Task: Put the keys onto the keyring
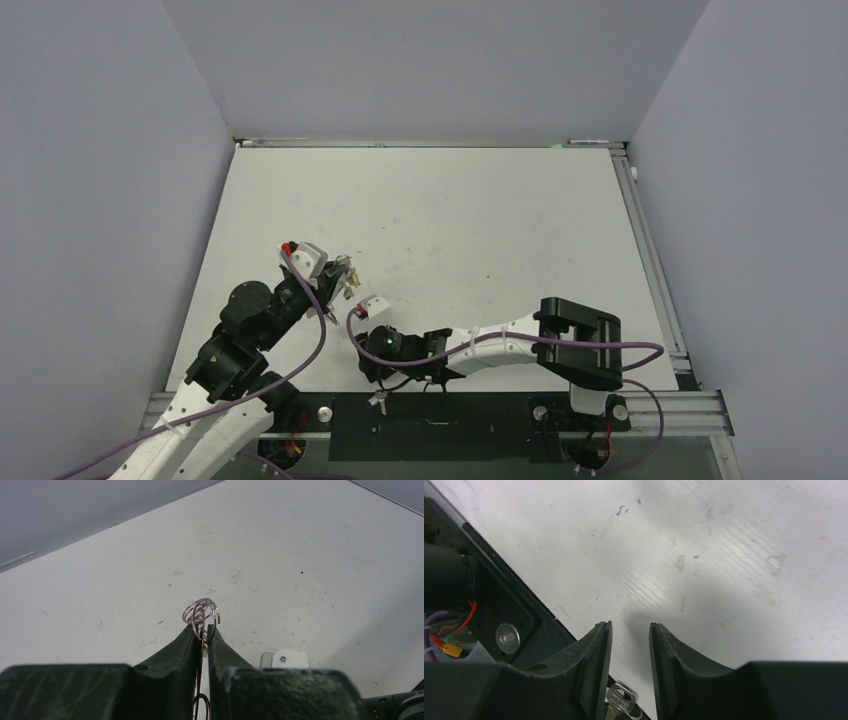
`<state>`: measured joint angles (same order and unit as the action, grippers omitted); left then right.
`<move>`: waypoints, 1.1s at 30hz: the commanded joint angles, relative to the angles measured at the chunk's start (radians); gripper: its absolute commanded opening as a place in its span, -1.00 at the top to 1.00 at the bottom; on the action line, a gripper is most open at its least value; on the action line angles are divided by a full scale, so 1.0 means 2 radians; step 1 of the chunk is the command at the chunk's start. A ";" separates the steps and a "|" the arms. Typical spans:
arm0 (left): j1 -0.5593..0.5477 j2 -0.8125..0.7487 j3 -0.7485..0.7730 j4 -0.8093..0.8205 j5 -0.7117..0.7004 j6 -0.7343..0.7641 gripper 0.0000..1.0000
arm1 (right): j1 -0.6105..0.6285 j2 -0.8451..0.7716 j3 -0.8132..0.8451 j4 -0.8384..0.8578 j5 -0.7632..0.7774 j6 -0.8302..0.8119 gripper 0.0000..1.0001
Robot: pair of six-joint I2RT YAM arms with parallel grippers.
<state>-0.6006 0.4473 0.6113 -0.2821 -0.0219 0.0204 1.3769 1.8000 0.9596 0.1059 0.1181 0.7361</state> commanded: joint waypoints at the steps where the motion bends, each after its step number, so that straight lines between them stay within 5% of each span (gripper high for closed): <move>1: 0.002 -0.006 0.005 0.025 -0.002 0.004 1.00 | 0.006 -0.059 0.037 -0.151 0.078 0.044 0.29; 4: 0.002 -0.006 0.006 0.025 0.000 0.004 1.00 | 0.034 -0.086 0.020 -0.169 0.084 0.026 0.25; 16: 0.002 -0.006 0.004 0.025 -0.001 0.004 1.00 | 0.071 -0.156 -0.109 -0.009 0.024 -0.301 0.32; 24: 0.002 -0.002 0.005 0.026 0.000 0.004 1.00 | 0.049 -0.169 -0.141 0.043 -0.099 -0.345 0.43; 33: 0.002 -0.001 0.004 0.025 0.000 0.005 1.00 | 0.043 -0.148 -0.145 0.066 -0.145 -0.362 0.50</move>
<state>-0.6006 0.4461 0.6113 -0.2821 -0.0216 0.0204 1.4723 1.4845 0.6781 0.1467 -0.1013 0.0479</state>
